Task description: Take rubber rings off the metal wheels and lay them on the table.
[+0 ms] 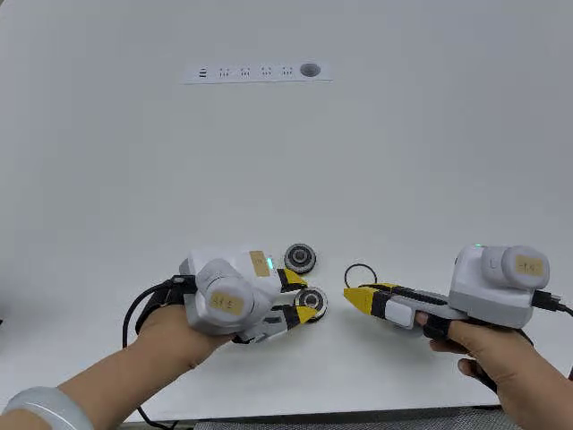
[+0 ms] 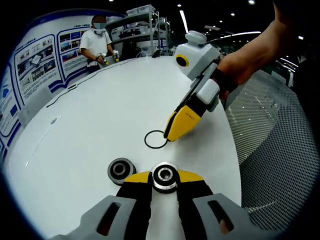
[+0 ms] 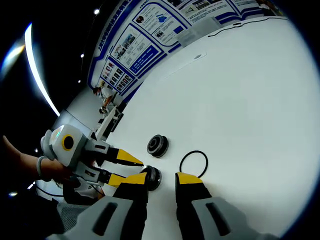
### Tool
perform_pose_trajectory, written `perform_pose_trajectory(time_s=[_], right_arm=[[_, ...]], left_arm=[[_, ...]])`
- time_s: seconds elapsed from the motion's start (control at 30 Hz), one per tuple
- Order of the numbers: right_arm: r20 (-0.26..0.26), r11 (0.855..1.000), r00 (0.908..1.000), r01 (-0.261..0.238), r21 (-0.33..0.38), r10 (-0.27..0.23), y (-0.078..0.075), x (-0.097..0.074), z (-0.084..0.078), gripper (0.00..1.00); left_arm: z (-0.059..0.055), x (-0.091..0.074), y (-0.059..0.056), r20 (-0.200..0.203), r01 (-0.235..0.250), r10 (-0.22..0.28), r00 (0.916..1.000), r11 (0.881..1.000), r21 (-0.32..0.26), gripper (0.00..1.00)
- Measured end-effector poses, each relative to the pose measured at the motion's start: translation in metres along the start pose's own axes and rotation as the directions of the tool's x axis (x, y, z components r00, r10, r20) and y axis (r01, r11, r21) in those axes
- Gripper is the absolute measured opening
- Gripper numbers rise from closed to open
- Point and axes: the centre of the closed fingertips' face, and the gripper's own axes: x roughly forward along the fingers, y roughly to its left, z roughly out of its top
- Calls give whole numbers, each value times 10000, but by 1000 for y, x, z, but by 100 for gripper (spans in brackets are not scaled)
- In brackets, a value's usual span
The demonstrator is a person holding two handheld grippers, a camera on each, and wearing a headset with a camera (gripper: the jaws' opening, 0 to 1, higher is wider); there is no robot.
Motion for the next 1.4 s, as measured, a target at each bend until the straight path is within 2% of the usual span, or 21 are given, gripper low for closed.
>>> perform_pose_trajectory(time_s=[0.33, 0.6, 0.87, 1.4], right_arm=[[111, 9997, 9998, -167, 193, 165, 3, 1, 1, 21], [-47, 9989, 9992, -405, 252, 406, 8, 5, -3, 21], [-467, 9965, 9961, -729, 405, 748, 14, 15, -10, 22], [-1154, 9920, 9877, -967, 817, 1058, 19, 26, -21, 22]], left_arm=[[-3, 5, -3, -267, 152, -145, 9995, 9996, 250, 16], [-2, 7, -2, -294, 187, -181, 9994, 9996, 199, 14], [-3, 7, -2, -290, 217, -212, 9994, 9996, 181, 13], [-3, 6, -2, -256, 226, -222, 9994, 9996, 178, 13]])
